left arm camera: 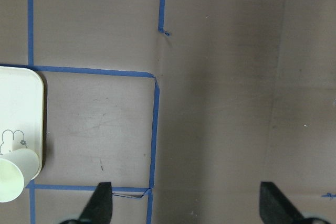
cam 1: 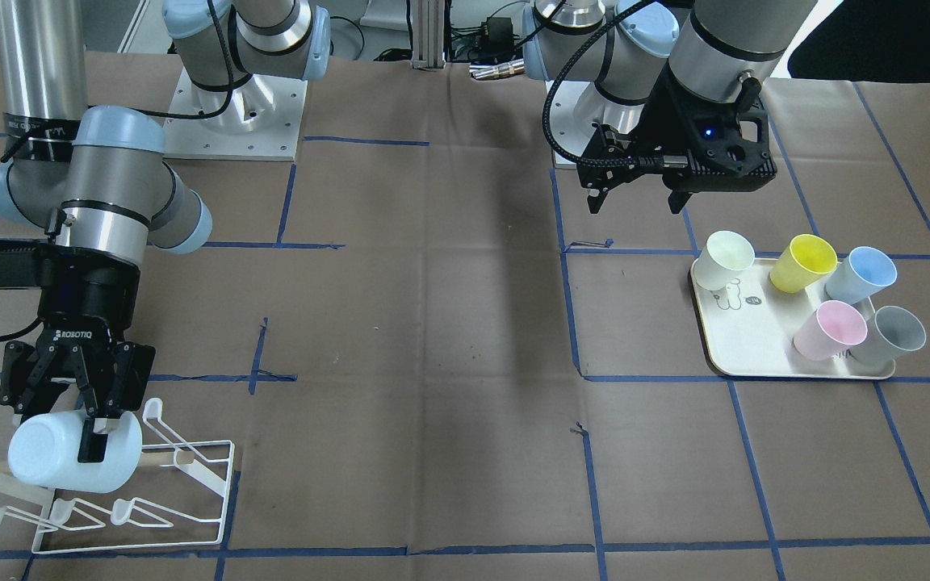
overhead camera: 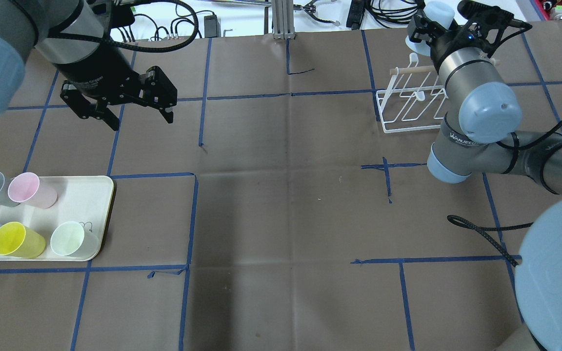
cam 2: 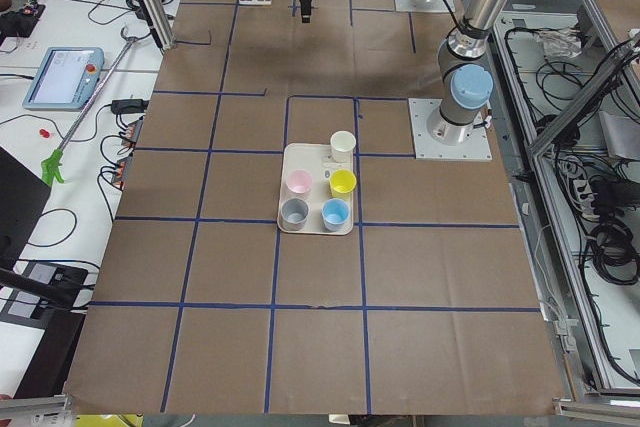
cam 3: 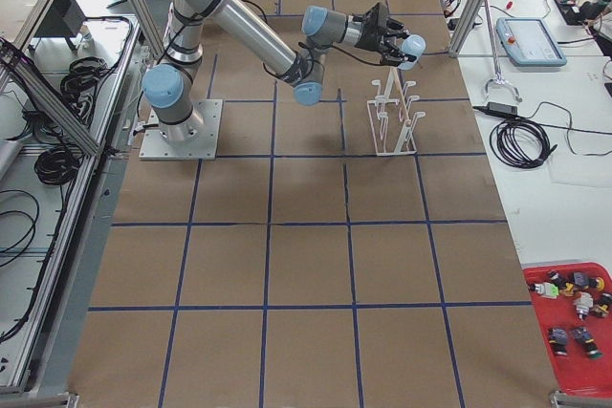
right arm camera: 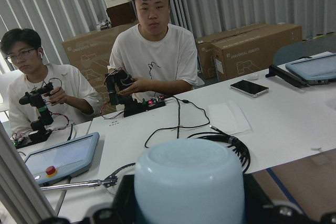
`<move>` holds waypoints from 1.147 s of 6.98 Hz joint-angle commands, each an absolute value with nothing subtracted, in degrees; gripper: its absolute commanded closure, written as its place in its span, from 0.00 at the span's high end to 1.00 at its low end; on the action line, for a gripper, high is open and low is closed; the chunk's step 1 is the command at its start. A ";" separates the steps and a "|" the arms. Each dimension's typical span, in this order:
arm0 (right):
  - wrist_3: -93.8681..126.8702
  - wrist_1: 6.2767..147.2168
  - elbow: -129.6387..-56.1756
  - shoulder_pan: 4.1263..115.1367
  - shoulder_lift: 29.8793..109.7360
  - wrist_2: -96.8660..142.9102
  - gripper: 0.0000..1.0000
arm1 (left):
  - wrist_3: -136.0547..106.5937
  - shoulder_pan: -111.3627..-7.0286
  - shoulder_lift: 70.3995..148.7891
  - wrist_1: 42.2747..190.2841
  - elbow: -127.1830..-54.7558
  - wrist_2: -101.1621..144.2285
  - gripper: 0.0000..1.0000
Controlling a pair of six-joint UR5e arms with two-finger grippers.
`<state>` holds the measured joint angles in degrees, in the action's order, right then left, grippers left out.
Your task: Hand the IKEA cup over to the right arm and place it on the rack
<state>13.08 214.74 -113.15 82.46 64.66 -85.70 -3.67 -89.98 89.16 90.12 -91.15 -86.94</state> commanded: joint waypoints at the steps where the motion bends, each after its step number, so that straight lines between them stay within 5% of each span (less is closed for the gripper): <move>1: 10.82 222.07 -111.37 82.00 60.05 -87.36 0.33 | -3.25 -90.00 88.51 88.86 -93.16 -87.01 0.99; 8: 7.30 225.35 -107.49 82.35 53.35 -86.66 0.33 | 16.83 -78.78 87.45 88.94 -98.96 -93.08 0.99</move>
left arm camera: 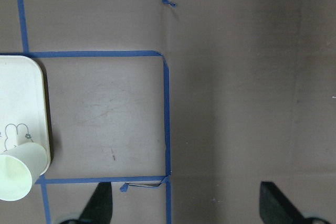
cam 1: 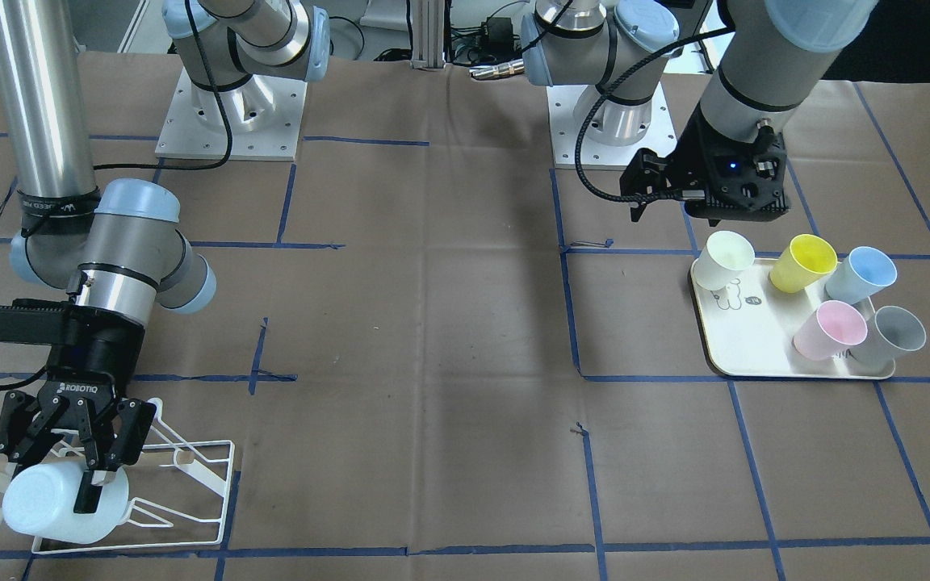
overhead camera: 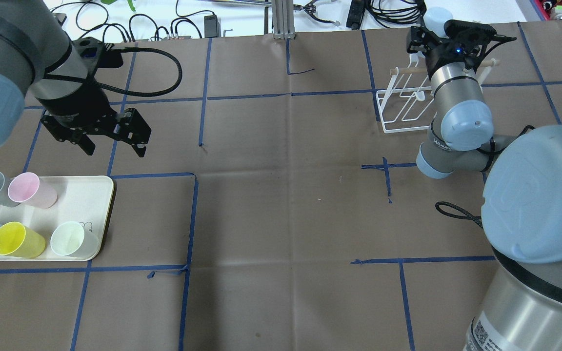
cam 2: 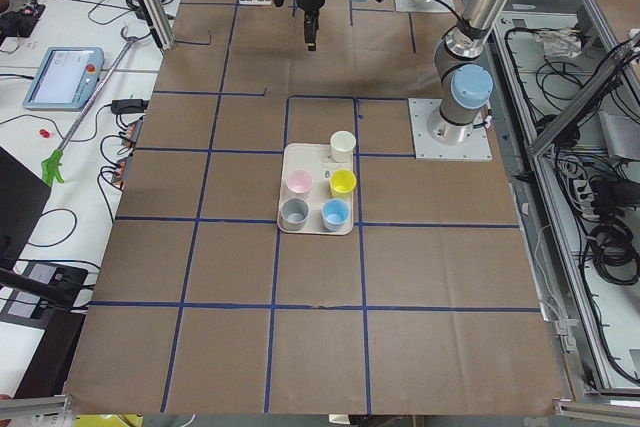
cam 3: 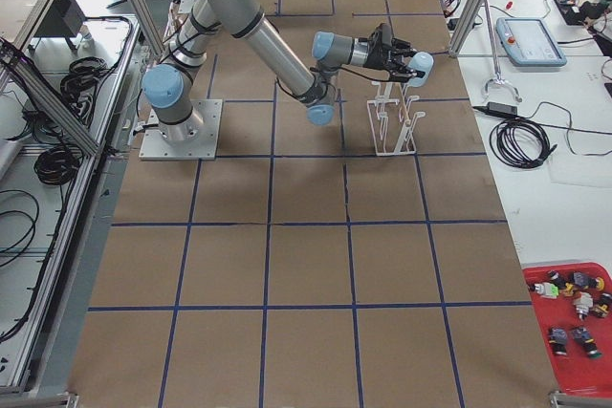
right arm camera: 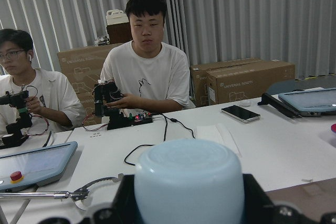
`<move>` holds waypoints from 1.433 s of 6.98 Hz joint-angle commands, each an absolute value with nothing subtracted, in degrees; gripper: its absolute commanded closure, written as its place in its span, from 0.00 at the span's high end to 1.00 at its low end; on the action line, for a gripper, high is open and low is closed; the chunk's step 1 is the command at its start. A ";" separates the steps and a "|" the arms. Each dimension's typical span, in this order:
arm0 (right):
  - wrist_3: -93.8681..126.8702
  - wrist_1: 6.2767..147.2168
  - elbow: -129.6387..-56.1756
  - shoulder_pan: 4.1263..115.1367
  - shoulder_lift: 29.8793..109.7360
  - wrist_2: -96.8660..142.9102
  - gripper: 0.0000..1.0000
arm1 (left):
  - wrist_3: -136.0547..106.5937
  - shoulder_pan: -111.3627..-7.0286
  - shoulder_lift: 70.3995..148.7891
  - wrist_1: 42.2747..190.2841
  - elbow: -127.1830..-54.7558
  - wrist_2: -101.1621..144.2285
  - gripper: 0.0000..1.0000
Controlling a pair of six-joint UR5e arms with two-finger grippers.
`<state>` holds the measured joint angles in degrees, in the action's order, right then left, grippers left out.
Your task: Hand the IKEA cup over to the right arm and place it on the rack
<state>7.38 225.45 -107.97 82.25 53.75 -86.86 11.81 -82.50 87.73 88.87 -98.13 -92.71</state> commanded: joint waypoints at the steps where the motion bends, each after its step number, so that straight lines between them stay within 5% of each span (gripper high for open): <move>1: 6.60 225.26 -107.32 82.53 52.65 -86.66 0.33 | 20.53 -75.36 86.15 89.03 -100.18 -93.08 0.99; 4: 6.59 225.35 -106.79 82.79 51.24 -86.57 0.33 | 29.87 -62.87 84.12 84.56 -108.78 -92.55 0.97; 8: 6.68 225.09 -107.14 83.06 49.92 -86.40 0.38 | 30.67 -61.96 82.44 70.79 -122.49 -92.55 0.97; 9: 6.77 225.17 -107.05 83.06 49.66 -86.40 0.57 | 30.67 -61.96 82.53 67.18 -125.30 -92.55 0.97; 10: 7.12 225.09 -106.88 83.06 49.75 -86.22 0.90 | 30.67 -61.88 83.40 64.10 -127.25 -92.55 0.97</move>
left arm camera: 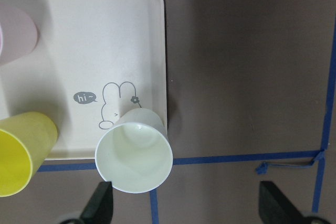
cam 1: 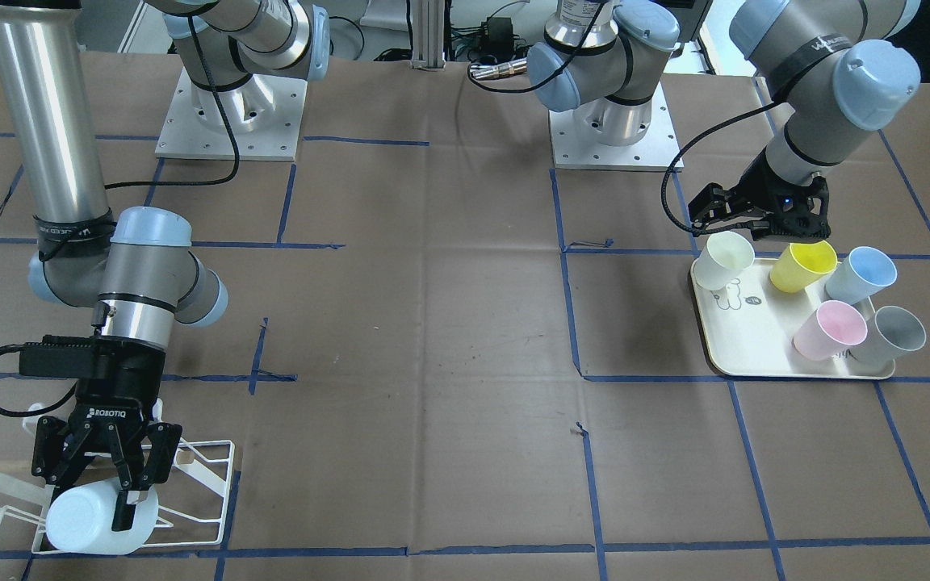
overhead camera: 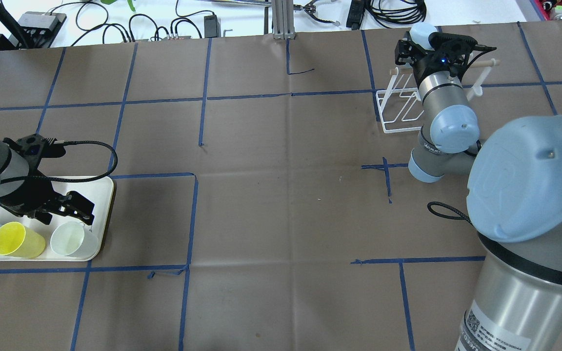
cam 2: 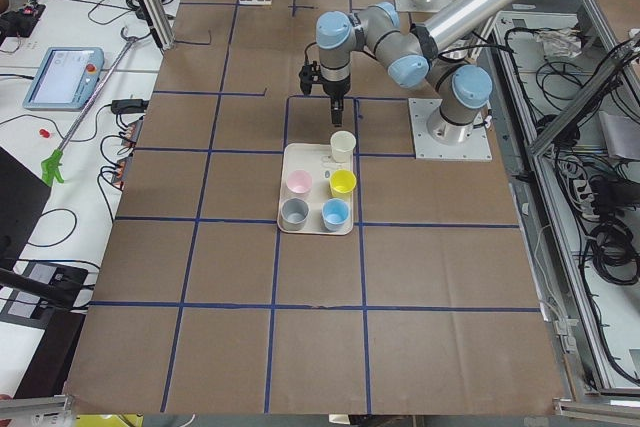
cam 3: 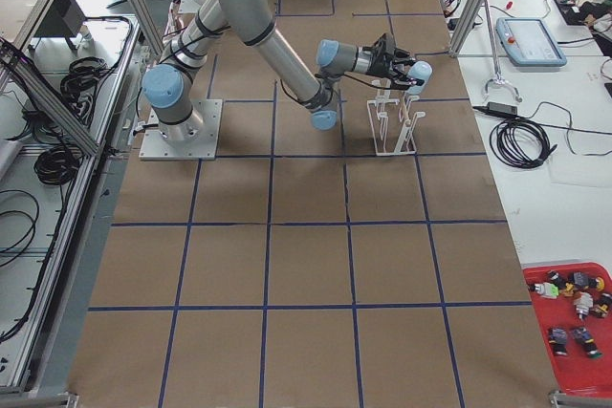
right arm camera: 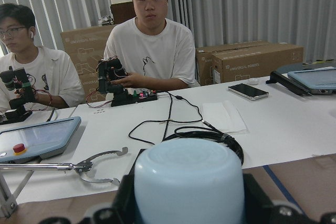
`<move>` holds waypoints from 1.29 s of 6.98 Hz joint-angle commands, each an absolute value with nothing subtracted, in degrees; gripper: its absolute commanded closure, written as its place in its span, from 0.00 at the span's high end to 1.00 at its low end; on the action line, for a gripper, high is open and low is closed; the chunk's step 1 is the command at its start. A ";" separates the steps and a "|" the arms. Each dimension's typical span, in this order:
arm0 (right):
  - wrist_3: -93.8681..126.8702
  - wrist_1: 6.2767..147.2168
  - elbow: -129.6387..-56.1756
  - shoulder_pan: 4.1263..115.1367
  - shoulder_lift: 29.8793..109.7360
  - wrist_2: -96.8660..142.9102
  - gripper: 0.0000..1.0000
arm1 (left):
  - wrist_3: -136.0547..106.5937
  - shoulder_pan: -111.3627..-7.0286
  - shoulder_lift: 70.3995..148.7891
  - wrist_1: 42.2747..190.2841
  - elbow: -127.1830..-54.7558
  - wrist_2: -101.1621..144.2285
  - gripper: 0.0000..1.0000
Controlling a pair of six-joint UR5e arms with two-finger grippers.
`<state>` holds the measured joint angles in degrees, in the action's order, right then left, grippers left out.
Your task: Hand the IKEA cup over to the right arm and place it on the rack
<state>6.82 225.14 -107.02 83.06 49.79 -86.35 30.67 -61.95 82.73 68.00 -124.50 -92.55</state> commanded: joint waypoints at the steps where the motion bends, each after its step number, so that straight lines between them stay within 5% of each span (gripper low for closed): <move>1: 7.21 225.00 -106.96 82.88 49.66 -86.31 0.99 | 30.67 -61.35 83.93 61.20 -129.18 -92.55 0.97; 6: 7.29 224.56 -106.44 83.14 54.91 -86.05 1.00 | 30.85 -59.24 86.84 57.39 -132.89 -92.90 0.97; 7: 6.95 220.38 -106.61 83.14 57.63 -85.61 1.00 | 31.02 -59.24 87.10 57.31 -132.46 -93.07 0.78; 8: 6.68 216.86 -106.61 83.23 59.92 -85.52 1.00 | 31.20 -59.24 87.10 57.30 -132.28 -93.25 0.31; 9: 6.59 214.13 -106.70 83.49 62.20 -85.43 1.00 | 31.29 -59.24 87.36 57.39 -132.36 -93.25 0.07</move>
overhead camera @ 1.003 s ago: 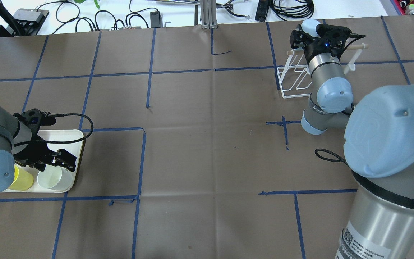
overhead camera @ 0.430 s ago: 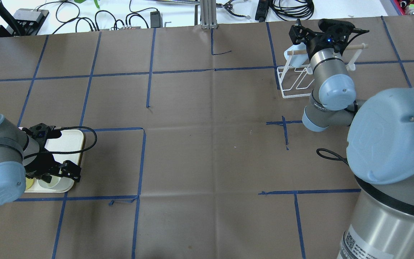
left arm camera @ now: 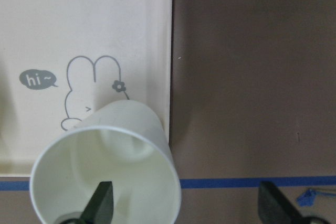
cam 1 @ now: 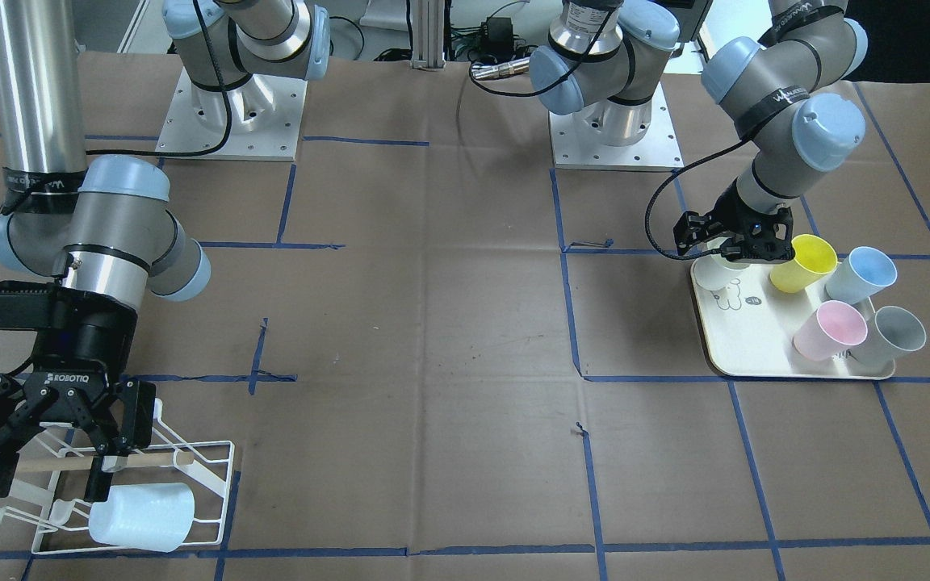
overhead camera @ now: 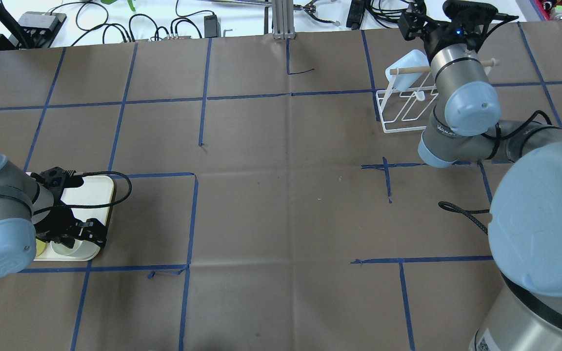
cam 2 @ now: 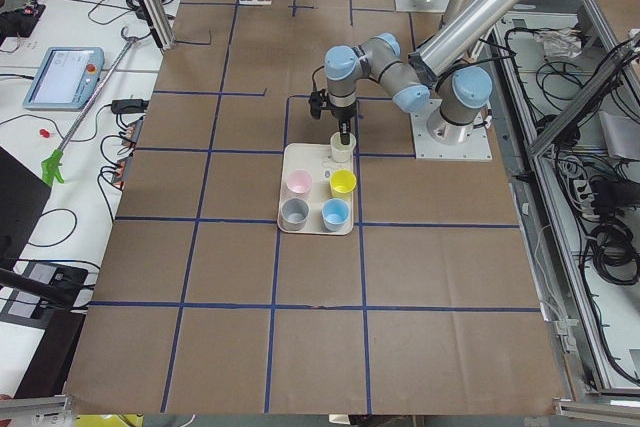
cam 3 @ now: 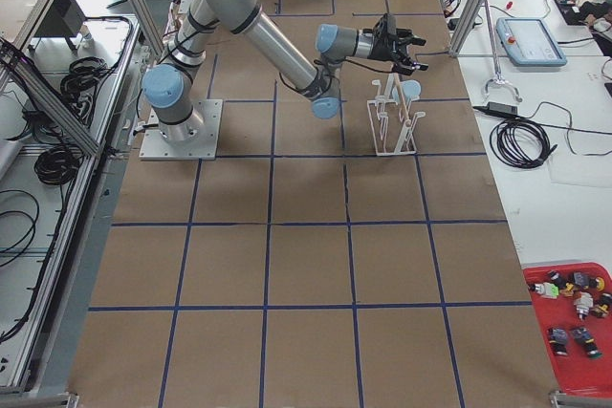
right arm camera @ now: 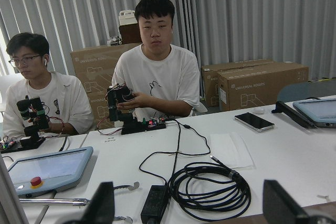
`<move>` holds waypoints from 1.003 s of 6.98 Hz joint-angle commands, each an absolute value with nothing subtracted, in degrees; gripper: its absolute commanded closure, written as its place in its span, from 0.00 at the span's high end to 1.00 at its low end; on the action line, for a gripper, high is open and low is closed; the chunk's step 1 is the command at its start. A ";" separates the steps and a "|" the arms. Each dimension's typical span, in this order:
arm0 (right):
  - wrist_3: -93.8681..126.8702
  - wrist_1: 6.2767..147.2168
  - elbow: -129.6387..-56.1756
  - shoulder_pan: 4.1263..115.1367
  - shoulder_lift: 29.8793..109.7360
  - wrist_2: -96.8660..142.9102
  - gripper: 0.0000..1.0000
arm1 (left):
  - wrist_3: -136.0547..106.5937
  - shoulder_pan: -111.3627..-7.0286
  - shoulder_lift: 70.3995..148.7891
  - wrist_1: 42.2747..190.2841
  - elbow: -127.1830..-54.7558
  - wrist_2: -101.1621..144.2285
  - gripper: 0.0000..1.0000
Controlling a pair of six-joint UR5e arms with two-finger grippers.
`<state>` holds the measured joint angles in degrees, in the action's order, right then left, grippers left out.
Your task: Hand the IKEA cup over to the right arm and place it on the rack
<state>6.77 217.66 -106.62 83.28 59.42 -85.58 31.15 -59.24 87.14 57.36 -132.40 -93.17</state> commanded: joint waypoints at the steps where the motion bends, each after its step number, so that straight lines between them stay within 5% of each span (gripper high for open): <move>1: 6.68 213.14 -106.70 84.54 63.97 -84.99 1.00 | 31.38 -59.24 87.36 57.39 -132.36 -93.16 0.00; 7: 16.92 199.10 -107.58 87.71 72.67 -70.77 1.00 | 30.68 -60.02 85.09 60.71 -125.71 -96.68 0.00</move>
